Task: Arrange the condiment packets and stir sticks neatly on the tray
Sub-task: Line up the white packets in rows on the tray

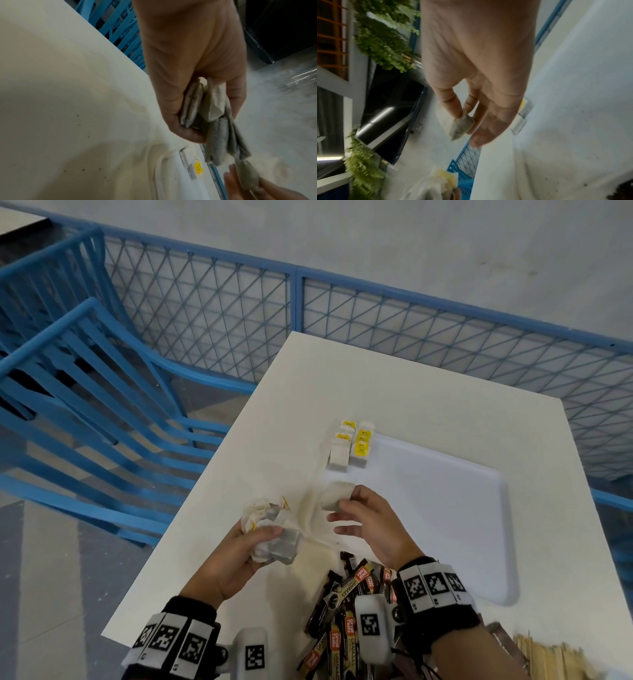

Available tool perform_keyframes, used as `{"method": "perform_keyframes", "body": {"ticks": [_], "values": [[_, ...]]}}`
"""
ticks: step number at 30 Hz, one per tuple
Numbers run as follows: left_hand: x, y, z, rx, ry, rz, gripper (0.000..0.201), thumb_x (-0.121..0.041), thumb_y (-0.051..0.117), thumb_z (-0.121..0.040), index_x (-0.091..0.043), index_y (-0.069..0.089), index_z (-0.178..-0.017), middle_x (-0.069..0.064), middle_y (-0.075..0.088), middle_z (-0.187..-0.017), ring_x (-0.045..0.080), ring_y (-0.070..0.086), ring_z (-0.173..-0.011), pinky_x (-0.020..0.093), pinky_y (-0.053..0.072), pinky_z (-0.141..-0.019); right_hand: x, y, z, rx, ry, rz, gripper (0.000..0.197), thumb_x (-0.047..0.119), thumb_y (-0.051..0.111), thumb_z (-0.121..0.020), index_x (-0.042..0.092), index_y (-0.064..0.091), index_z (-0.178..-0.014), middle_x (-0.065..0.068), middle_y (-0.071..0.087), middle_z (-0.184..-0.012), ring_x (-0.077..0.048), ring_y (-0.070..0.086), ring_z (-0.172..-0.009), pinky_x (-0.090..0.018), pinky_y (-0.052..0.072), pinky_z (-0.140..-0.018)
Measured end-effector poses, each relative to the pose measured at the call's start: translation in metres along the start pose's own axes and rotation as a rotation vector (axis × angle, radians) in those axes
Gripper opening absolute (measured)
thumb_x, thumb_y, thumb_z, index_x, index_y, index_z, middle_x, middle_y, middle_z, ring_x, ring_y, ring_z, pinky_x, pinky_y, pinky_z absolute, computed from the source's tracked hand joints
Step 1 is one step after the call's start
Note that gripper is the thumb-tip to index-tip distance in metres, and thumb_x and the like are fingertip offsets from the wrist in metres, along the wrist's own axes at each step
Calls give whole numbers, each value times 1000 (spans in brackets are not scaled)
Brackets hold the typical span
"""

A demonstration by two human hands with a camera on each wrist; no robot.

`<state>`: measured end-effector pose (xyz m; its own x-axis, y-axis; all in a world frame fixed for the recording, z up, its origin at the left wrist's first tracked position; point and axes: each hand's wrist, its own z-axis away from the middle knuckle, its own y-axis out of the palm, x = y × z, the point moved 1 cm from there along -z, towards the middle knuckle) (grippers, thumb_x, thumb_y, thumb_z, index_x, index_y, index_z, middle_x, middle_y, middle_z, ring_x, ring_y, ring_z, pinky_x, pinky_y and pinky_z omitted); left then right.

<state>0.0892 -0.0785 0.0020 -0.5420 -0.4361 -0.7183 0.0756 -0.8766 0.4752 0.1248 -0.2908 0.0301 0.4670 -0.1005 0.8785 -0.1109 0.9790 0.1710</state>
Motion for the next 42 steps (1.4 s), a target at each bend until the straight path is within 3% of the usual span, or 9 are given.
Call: {"method": "perform_keyframes", "body": {"ticks": [3,7,12,20,25,28,30,36,42], "values": [[0,-4,-6,-52,2,21,63,-18,78,-48,-18,63,-109,6,65,-98,19,64,-87,25,55,-62,-3,-10,-13,-44,-2,-70,14,7,48,-95,5,61,-90,-11,68,-97,-18,59,-67,-23,50,-58],[-1,-9,-14,-117,12,67,51,-15,74,-59,-21,63,-108,5,64,-101,18,62,-88,24,52,-64,-9,-26,-39,-113,0,-174,14,3,51,-92,-3,63,-95,-16,64,-98,-17,59,-75,-18,55,-69],[-4,-9,-23,-145,22,101,47,-15,68,-64,-21,62,-110,5,64,-102,17,62,-88,23,52,-65,-8,-41,-71,-238,2,-196,9,-7,53,-88,-2,61,-89,-12,64,-90,-17,62,-81,-15,55,-67],[-2,-9,-35,-145,8,105,52,-14,67,-65,-18,59,-117,4,65,-101,15,64,-86,23,55,-63,-14,-58,-110,-547,39,126,6,6,64,-86,10,59,-85,-4,61,-73,-12,57,-61,-18,48,-53],[1,-10,-35,-132,-6,89,56,-15,67,-67,-14,57,-122,5,61,-103,15,63,-86,23,53,-62,-23,-63,-118,-621,23,313,9,12,69,-82,8,63,-88,-4,62,-70,-13,58,-60,-24,50,-57],[2,-10,-36,-138,-8,91,53,-15,67,-66,-16,59,-119,4,62,-101,15,63,-86,23,53,-62,-25,-65,-123,-659,15,413,11,19,71,-79,11,67,-85,-6,64,-76,-20,59,-70,-35,53,-75],[2,-10,-36,-136,-7,87,50,-14,68,-66,-17,59,-116,4,62,-100,15,62,-86,23,53,-61,-26,-65,-125,-674,14,463,16,21,72,-79,8,68,-89,-3,63,-83,-19,57,-80,-33,49,-83],[4,-6,-37,-143,-9,77,28,-2,58,-84,-18,60,-107,2,63,-92,12,64,-78,21,52,-56,-24,-61,-127,-683,23,511,22,22,72,-79,7,66,-94,-2,64,-90,-20,59,-90,-31,47,-86],[5,-3,-35,-128,-15,79,26,-1,56,-85,-16,61,-106,2,65,-89,10,66,-73,22,52,-55,-21,-58,-124,-692,58,504,30,27,71,-79,8,61,-100,-4,64,-98,-22,60,-93,-28,45,-82]]}}
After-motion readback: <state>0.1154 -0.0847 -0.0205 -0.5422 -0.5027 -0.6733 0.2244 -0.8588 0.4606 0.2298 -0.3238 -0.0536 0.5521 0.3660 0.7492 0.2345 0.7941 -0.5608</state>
